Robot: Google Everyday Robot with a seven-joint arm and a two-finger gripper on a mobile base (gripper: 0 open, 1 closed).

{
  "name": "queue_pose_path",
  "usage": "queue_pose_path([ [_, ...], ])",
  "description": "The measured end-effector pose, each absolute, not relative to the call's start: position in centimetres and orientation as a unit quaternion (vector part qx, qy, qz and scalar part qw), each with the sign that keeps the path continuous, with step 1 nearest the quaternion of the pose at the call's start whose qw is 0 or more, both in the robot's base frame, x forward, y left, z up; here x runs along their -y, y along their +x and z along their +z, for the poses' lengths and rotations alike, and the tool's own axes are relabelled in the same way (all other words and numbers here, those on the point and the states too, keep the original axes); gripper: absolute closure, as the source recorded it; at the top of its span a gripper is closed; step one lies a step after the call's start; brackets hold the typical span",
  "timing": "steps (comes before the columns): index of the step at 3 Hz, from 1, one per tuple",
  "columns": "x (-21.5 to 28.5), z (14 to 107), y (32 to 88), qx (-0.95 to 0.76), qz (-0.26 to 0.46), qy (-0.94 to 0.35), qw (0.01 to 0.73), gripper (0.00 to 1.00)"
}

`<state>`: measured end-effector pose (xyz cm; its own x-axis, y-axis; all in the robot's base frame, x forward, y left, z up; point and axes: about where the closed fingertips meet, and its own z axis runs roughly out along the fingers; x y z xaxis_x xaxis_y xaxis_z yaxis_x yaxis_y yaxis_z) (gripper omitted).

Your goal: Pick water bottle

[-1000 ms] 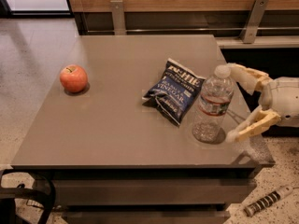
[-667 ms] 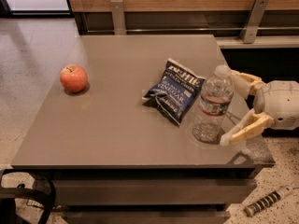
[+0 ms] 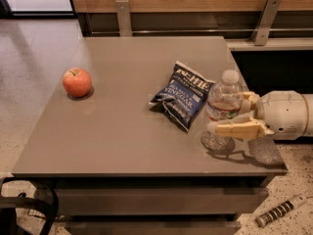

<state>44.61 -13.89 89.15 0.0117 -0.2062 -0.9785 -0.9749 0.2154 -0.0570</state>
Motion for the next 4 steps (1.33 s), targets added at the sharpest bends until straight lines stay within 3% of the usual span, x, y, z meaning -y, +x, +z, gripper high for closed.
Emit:
queue_pose_path([
  [2,13.5,89.3,44.6,-0.590,0.380,-0.502,0.506,1.00],
  [4,13.2,91.2,44.9,-0.611,0.362,-0.507,0.489,1.00],
])
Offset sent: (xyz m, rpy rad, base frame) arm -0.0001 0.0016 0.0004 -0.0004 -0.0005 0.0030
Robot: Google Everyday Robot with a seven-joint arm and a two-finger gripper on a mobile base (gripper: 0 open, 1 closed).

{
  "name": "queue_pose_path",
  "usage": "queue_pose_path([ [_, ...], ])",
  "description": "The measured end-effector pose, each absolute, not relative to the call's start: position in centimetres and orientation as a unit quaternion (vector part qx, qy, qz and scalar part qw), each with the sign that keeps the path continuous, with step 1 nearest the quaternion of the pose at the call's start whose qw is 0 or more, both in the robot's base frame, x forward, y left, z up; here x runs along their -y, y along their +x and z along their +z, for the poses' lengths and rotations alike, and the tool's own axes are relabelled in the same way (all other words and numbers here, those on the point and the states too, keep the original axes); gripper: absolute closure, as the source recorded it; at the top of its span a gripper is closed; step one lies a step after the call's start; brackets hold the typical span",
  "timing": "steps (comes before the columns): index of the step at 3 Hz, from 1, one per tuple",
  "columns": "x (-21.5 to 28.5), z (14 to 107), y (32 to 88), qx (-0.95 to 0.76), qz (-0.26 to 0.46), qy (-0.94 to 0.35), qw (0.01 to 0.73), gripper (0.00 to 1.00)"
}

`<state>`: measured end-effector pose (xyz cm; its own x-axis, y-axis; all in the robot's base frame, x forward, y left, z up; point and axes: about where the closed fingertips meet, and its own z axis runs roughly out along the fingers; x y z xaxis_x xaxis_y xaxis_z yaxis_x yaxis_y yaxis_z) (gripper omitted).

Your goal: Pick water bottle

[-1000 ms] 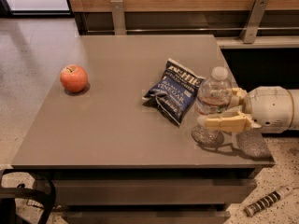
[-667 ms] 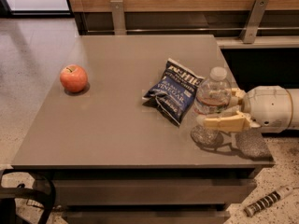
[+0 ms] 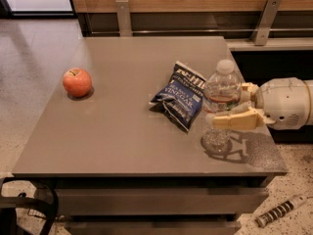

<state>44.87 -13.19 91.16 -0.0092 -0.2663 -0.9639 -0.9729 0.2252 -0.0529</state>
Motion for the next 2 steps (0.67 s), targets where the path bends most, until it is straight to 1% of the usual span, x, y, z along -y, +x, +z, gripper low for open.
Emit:
queue_pose_path([
  [1,13.6,95.2,44.7,-0.624,0.329,-0.514,0.488,1.00],
  [2,14.0,98.9,44.5,-0.616,0.302,-0.523,0.505,1.00],
])
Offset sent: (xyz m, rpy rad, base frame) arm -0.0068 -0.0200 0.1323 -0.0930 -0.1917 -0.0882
